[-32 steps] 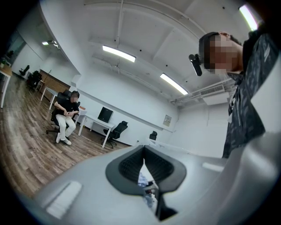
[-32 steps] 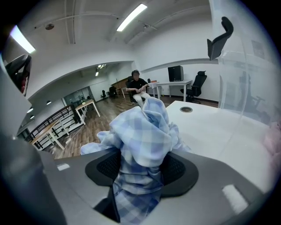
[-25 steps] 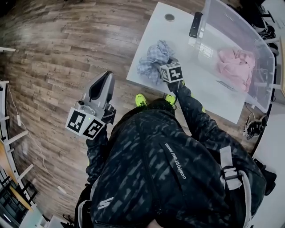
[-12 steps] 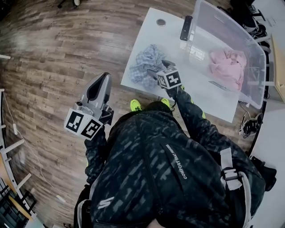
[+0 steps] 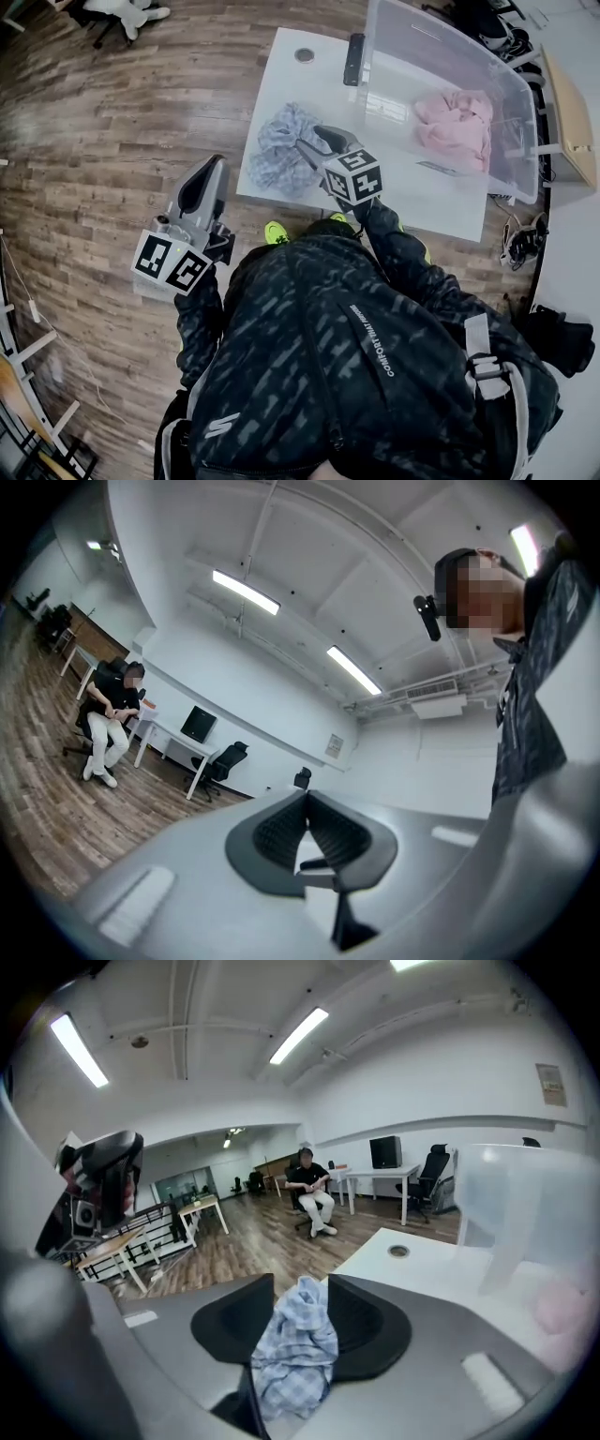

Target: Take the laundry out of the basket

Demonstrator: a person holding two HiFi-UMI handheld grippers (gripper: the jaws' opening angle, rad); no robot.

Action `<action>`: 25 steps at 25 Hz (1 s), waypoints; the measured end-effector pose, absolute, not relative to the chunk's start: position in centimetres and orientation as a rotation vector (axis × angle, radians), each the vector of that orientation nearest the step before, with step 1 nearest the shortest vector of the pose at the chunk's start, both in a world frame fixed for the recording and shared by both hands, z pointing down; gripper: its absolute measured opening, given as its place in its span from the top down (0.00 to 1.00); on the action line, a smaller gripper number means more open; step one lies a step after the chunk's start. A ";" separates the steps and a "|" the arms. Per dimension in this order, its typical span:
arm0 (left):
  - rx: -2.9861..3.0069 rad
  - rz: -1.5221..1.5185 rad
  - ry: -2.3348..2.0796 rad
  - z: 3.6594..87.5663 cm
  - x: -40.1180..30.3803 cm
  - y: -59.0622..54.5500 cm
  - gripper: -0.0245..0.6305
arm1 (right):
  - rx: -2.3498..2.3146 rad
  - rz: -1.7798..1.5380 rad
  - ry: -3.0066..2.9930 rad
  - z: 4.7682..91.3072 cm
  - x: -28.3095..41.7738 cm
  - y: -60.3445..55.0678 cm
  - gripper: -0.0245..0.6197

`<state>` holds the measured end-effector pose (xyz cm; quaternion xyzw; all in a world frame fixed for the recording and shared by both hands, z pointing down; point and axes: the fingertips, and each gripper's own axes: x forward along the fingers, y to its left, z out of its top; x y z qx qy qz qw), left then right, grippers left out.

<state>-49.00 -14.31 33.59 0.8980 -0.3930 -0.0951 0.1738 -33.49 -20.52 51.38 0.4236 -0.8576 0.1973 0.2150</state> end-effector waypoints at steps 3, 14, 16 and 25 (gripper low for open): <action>2.583 -0.256 -1.065 33.0 -47.8 -14.7 0.95 | 1.174 0.522 -2.458 48.2 -34.0 -20.2 0.94; 2.587 -0.295 -0.888 32.4 -44.6 -16.9 0.95 | 1.054 0.478 -2.778 37.8 -33.6 -18.2 0.96; 2.589 -0.275 -0.871 32.8 -43.5 -17.3 0.95 | 1.053 0.470 -2.782 37.4 -32.5 -17.9 0.96; 2.597 -0.202 -0.827 33.7 -37.5 -18.2 0.95 | 1.201 0.463 -2.773 36.1 -25.5 -17.8 0.96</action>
